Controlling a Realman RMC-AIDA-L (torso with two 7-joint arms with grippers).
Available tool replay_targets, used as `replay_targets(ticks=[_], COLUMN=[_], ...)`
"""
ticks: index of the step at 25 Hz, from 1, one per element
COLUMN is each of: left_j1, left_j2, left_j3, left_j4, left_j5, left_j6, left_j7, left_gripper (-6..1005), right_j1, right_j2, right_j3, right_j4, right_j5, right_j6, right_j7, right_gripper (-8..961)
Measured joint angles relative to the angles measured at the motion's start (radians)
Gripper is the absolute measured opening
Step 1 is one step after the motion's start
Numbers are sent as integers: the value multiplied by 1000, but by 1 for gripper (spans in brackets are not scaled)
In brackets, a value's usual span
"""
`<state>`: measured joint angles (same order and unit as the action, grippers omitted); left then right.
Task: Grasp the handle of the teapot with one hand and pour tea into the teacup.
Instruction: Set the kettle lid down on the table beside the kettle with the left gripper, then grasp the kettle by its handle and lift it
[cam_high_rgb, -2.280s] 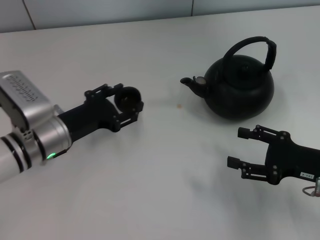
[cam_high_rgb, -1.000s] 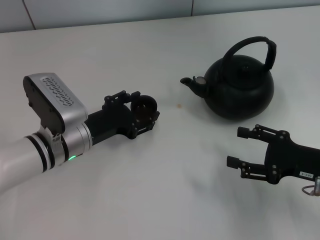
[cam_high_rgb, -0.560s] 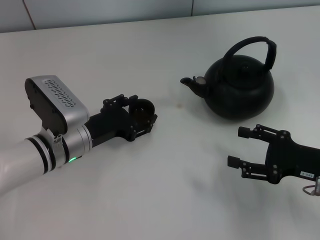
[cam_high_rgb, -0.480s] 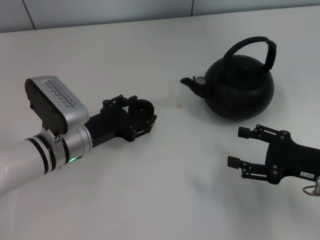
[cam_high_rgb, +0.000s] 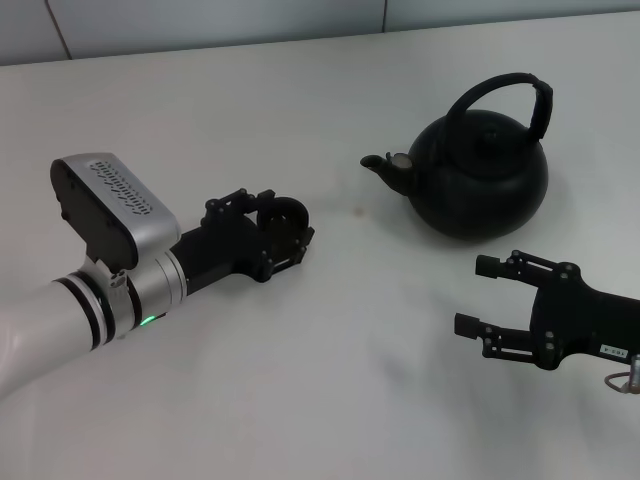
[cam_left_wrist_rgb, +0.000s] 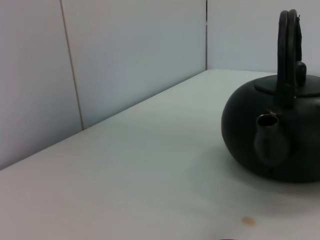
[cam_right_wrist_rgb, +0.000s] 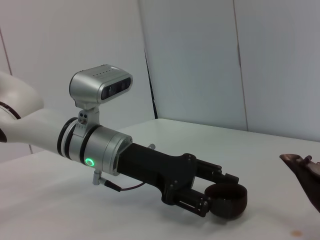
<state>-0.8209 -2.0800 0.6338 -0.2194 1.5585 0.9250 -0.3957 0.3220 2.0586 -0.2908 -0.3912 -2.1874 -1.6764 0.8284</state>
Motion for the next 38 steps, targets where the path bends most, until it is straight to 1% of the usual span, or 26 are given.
replay_targets(ticks=[15, 18, 20, 23, 24, 27, 30, 34, 35, 36, 37, 38], left_j1=[-2, -2, -1, 5, 18, 29, 65, 153, 153, 201, 216, 216], left_j2=[0, 0, 0, 0, 0, 0, 5, 9, 9, 10, 10, 10], left_j3=[-7, -9, -14, -17, -17, -15, -9, 16, 16, 48, 62, 62], left_j4=[-5, -7, -8, -5, 5, 12, 28, 110, 110, 172, 193, 193], left_j5=[0, 0, 0, 0, 0, 0, 0, 0, 0, 0, 0, 0], left_j6=[-15, -14, 1, 46, 79, 99, 166, 293, 293, 340, 354, 354], left_j7=[0, 0, 0, 0, -1, -2, -8, -55, -55, -113, -134, -134], left_gripper=[802, 836, 859, 859, 859, 859, 859, 859, 860, 860, 860, 860], right_j1=[-1, -1, -1, -1, -2, -2, -2, 0, 0, 0, 0, 0], right_j2=[2, 2, 1, 2, 1, 1, -1, -3, -3, -3, -3, -3], right_j3=[-3, -4, -3, -1, 1, 2, 2, 2, 3, 3, 3, 4], right_j4=[0, 0, 0, 0, 0, 0, 0, -1, -1, -2, -2, -3], right_j5=[0, 0, 1, 1, 0, 0, 0, 1, 1, 1, 1, 1], right_j6=[-3, -3, -1, 0, 0, 1, 1, 1, 1, 1, 1, 1], right_j7=[0, 0, 0, 0, 0, 2, 5, 6, 6, 6, 6, 6], right_gripper=[809, 809, 810, 810, 810, 810, 810, 810, 810, 810, 810, 810])
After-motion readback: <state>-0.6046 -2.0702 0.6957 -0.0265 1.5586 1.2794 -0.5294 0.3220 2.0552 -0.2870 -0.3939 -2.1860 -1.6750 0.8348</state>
